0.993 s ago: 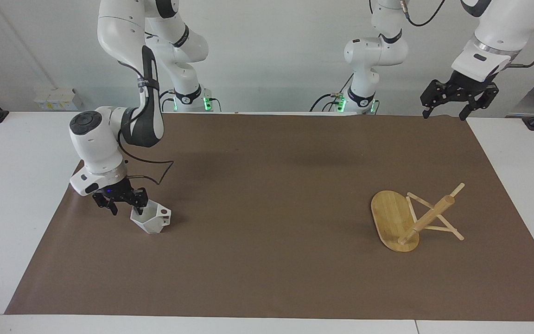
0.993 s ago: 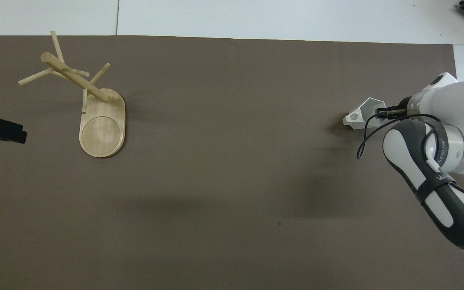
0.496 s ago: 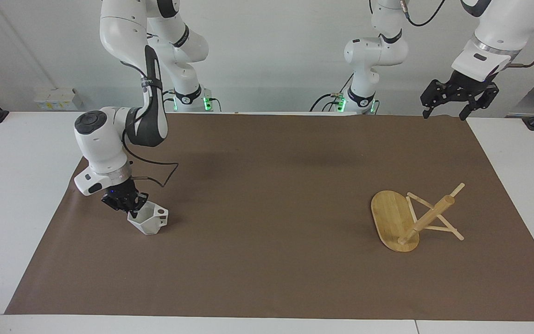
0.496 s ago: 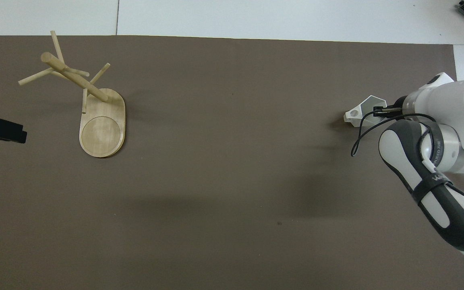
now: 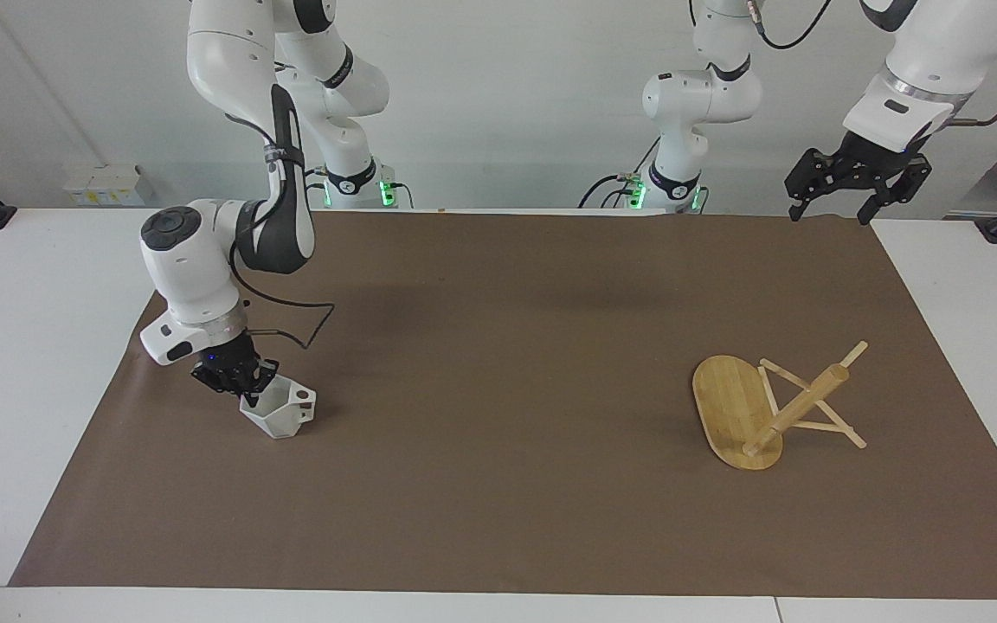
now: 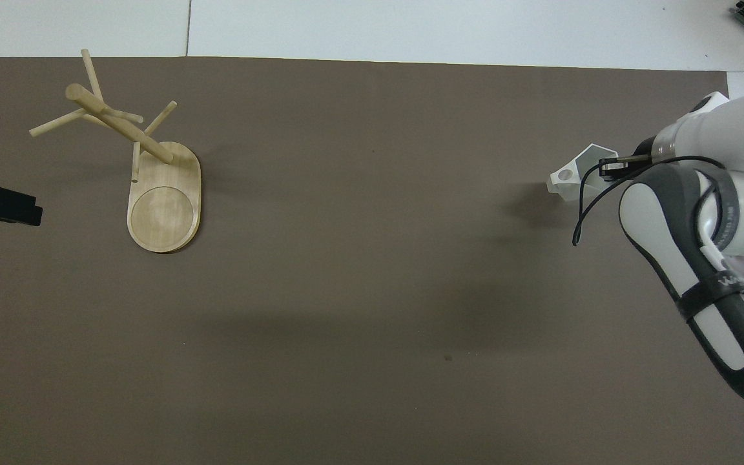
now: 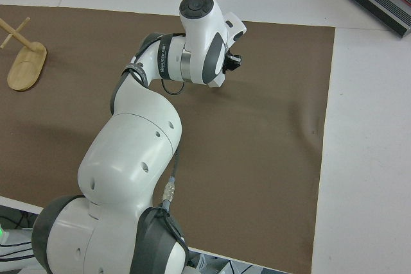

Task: Hang cup on rack
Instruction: 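Lift the cup with the right gripper while the left gripper approaches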

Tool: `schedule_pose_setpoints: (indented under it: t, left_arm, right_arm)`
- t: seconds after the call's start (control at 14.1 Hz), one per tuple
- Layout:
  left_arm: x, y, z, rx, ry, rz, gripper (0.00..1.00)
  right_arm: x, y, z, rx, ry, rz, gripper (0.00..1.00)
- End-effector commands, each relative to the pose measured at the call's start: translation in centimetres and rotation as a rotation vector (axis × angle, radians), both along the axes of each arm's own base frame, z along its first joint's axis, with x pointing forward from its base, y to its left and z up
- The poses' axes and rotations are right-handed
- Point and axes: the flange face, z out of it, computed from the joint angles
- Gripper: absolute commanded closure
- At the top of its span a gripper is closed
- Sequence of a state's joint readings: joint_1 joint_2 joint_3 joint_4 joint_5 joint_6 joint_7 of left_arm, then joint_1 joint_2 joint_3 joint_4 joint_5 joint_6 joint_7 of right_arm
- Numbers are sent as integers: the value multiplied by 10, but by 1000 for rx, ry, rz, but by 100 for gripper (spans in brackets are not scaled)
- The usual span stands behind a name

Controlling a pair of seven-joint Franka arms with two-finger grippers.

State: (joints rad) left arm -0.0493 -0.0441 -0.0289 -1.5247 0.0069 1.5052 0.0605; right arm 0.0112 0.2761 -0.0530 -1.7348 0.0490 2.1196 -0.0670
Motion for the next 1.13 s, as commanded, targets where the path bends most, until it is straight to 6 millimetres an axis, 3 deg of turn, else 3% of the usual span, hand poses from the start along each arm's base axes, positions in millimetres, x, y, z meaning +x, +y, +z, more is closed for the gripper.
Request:
schedule_pose_setpoints:
  t: [0.0, 0.28, 0.5, 0.71, 1.06]
  left_arm:
    - [-6, 0, 1, -13, -21, -5, 0]
    - [-9, 12, -2, -11, 10, 20, 0]
    - [-8, 37, -2, -7, 7, 39, 0]
    - [-4, 33, -6, -48, -31, -66, 0]
    - [-16, 18, -40, -176, -124, -247, 0]
  right_arm:
    - [-2, 19, 85, 184, 8, -31, 100]
    - [-35, 33, 166, 270, -54, 3, 100]
    - [-61, 67, 212, 340, -99, 71, 100]
    - [-70, 89, 231, 542, -111, 79, 100]
    - [-79, 160, 235, 599, -92, 78, 100]
